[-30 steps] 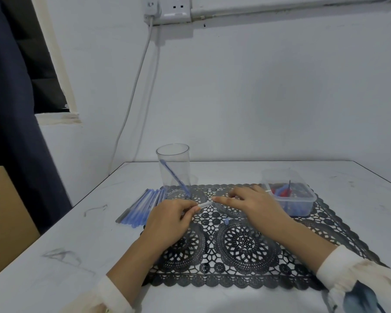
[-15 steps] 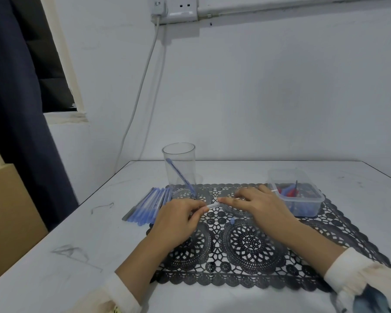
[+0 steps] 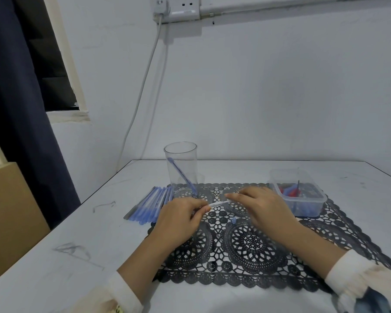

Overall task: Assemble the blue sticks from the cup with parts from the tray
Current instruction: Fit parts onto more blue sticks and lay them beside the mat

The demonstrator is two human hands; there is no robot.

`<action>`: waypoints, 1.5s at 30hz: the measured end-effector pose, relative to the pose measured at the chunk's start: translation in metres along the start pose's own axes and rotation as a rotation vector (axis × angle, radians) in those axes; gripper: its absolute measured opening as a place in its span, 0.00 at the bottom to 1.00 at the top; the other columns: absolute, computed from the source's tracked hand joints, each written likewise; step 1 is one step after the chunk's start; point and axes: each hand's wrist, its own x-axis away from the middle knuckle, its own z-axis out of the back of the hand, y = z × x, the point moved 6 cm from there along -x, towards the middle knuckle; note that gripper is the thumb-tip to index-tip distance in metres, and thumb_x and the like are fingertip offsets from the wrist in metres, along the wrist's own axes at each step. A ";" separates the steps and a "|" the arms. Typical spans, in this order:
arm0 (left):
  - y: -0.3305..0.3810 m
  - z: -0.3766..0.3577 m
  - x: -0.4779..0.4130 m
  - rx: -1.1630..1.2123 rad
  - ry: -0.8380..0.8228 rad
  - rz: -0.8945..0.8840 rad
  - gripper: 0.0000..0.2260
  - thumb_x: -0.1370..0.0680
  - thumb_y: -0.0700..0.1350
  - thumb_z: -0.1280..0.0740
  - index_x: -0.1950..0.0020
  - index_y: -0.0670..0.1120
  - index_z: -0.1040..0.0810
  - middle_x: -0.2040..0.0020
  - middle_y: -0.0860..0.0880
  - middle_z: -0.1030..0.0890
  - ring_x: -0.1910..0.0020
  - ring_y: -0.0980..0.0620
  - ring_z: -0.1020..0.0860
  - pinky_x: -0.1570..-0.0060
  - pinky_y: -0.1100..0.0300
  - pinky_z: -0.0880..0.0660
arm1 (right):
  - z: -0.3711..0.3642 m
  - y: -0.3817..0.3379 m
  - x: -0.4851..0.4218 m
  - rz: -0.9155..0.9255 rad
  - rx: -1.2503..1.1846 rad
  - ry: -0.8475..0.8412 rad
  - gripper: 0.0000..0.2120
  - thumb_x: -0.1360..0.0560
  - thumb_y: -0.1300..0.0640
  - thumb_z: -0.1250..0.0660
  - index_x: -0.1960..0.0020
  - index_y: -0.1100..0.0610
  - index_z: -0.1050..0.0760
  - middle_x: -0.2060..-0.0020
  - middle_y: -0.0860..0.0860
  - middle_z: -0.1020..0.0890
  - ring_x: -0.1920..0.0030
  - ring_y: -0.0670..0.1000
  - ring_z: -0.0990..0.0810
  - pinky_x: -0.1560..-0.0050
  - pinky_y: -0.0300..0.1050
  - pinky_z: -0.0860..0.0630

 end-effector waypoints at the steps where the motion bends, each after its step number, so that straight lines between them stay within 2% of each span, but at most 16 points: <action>1: 0.001 0.000 0.000 0.002 0.002 -0.002 0.12 0.22 0.54 0.39 0.42 0.55 0.21 0.53 0.57 0.17 0.57 0.60 0.22 0.55 0.63 0.25 | 0.004 0.002 0.000 -0.054 0.017 0.032 0.16 0.34 0.61 0.27 0.48 0.51 0.19 0.62 0.48 0.17 0.65 0.48 0.20 0.61 0.45 0.21; 2: 0.001 0.001 0.000 0.002 0.002 -0.003 0.12 0.22 0.54 0.39 0.41 0.55 0.21 0.52 0.57 0.17 0.56 0.60 0.22 0.54 0.63 0.25 | 0.006 0.005 0.001 -0.103 0.046 0.065 0.10 0.29 0.56 0.32 0.48 0.52 0.19 0.62 0.48 0.17 0.64 0.49 0.19 0.60 0.47 0.21; 4: 0.001 0.001 0.000 0.003 -0.001 -0.004 0.13 0.22 0.54 0.39 0.41 0.55 0.21 0.51 0.57 0.17 0.55 0.60 0.22 0.53 0.62 0.25 | 0.010 0.008 0.001 -0.181 0.113 0.068 0.15 0.26 0.48 0.42 0.50 0.52 0.19 0.62 0.48 0.16 0.63 0.49 0.18 0.55 0.49 0.23; 6: 0.001 0.000 0.000 0.007 -0.002 -0.003 0.12 0.22 0.54 0.39 0.41 0.55 0.21 0.52 0.57 0.17 0.56 0.60 0.22 0.53 0.62 0.24 | 0.009 0.011 0.001 -0.208 0.139 0.057 0.18 0.26 0.45 0.44 0.51 0.53 0.19 0.62 0.48 0.16 0.62 0.50 0.19 0.55 0.49 0.23; 8: 0.001 0.000 0.000 0.010 -0.001 -0.001 0.12 0.22 0.54 0.39 0.42 0.55 0.21 0.52 0.56 0.17 0.56 0.60 0.22 0.53 0.62 0.24 | 0.009 0.011 0.002 -0.222 0.128 0.052 0.18 0.26 0.45 0.42 0.52 0.54 0.19 0.63 0.49 0.17 0.63 0.50 0.19 0.58 0.49 0.22; 14: 0.003 -0.001 0.001 0.015 -0.009 -0.006 0.12 0.22 0.54 0.38 0.41 0.55 0.21 0.52 0.56 0.17 0.57 0.59 0.21 0.53 0.59 0.23 | 0.013 0.004 0.001 -0.186 0.081 0.100 0.06 0.33 0.56 0.27 0.60 0.58 0.18 0.67 0.51 0.18 0.66 0.51 0.21 0.67 0.45 0.21; 18: 0.005 -0.001 0.001 0.027 -0.010 -0.009 0.12 0.22 0.53 0.38 0.41 0.54 0.21 0.51 0.56 0.17 0.56 0.59 0.21 0.51 0.59 0.23 | 0.011 0.003 0.002 -0.173 0.075 0.093 0.09 0.38 0.62 0.21 0.60 0.58 0.17 0.65 0.53 0.19 0.64 0.53 0.21 0.70 0.44 0.23; 21: 0.007 -0.004 0.002 0.030 -0.016 -0.020 0.11 0.22 0.53 0.38 0.43 0.54 0.20 0.53 0.55 0.17 0.56 0.58 0.22 0.53 0.56 0.23 | 0.005 0.000 0.003 -0.165 0.080 0.022 0.15 0.42 0.66 0.20 0.58 0.57 0.17 0.64 0.53 0.21 0.62 0.53 0.23 0.70 0.43 0.25; 26: 0.016 -0.008 0.005 0.004 0.008 -0.051 0.11 0.21 0.53 0.39 0.45 0.55 0.20 0.58 0.55 0.18 0.60 0.57 0.23 0.58 0.56 0.24 | 0.002 -0.012 0.004 -0.169 -0.035 -0.007 0.20 0.45 0.71 0.22 0.55 0.58 0.17 0.65 0.53 0.23 0.64 0.54 0.22 0.69 0.39 0.27; 30: 0.021 -0.009 0.009 0.002 0.065 -0.060 0.11 0.22 0.53 0.39 0.45 0.54 0.20 0.58 0.55 0.18 0.61 0.57 0.23 0.59 0.55 0.24 | 0.005 -0.018 0.004 -0.192 -0.142 -0.016 0.27 0.45 0.77 0.27 0.48 0.60 0.19 0.61 0.53 0.22 0.63 0.53 0.22 0.65 0.39 0.26; 32: 0.023 -0.009 0.010 -0.001 0.081 -0.060 0.11 0.22 0.53 0.39 0.45 0.53 0.20 0.58 0.55 0.18 0.61 0.57 0.23 0.59 0.56 0.24 | 0.006 -0.020 0.003 -0.206 -0.176 -0.021 0.32 0.45 0.79 0.31 0.43 0.59 0.21 0.58 0.53 0.22 0.61 0.53 0.21 0.63 0.38 0.28; 35: 0.023 -0.007 0.010 -0.002 0.095 -0.052 0.11 0.22 0.54 0.39 0.45 0.53 0.20 0.57 0.55 0.18 0.61 0.57 0.22 0.58 0.55 0.23 | 0.006 -0.022 0.003 -0.209 -0.193 -0.032 0.35 0.45 0.79 0.32 0.42 0.58 0.22 0.54 0.53 0.21 0.57 0.53 0.21 0.57 0.35 0.28; 37: 0.023 -0.007 0.010 0.000 0.094 -0.046 0.12 0.22 0.54 0.40 0.45 0.53 0.20 0.56 0.54 0.18 0.60 0.57 0.22 0.57 0.55 0.23 | 0.004 -0.024 0.004 -0.194 -0.241 -0.046 0.37 0.45 0.80 0.34 0.39 0.57 0.24 0.49 0.54 0.22 0.52 0.53 0.21 0.51 0.38 0.29; 39: 0.023 -0.007 0.010 0.001 0.089 -0.042 0.12 0.22 0.54 0.40 0.45 0.53 0.20 0.55 0.54 0.17 0.59 0.57 0.21 0.56 0.56 0.23 | 0.002 -0.028 0.004 -0.167 -0.277 -0.070 0.41 0.45 0.81 0.35 0.36 0.55 0.28 0.45 0.53 0.23 0.48 0.52 0.22 0.49 0.39 0.26; 42: 0.023 -0.008 0.010 -0.007 0.093 -0.049 0.12 0.22 0.54 0.39 0.45 0.53 0.20 0.55 0.54 0.17 0.59 0.57 0.21 0.56 0.56 0.23 | 0.002 -0.032 0.005 -0.141 -0.285 -0.086 0.45 0.45 0.81 0.35 0.33 0.52 0.33 0.42 0.52 0.25 0.45 0.50 0.24 0.47 0.36 0.28; 45: 0.022 -0.008 0.010 -0.001 0.088 -0.038 0.12 0.22 0.54 0.39 0.44 0.53 0.20 0.55 0.54 0.17 0.58 0.57 0.21 0.55 0.56 0.23 | 0.002 -0.030 0.005 -0.155 -0.345 -0.080 0.44 0.40 0.80 0.37 0.31 0.49 0.36 0.41 0.51 0.26 0.45 0.48 0.25 0.46 0.36 0.29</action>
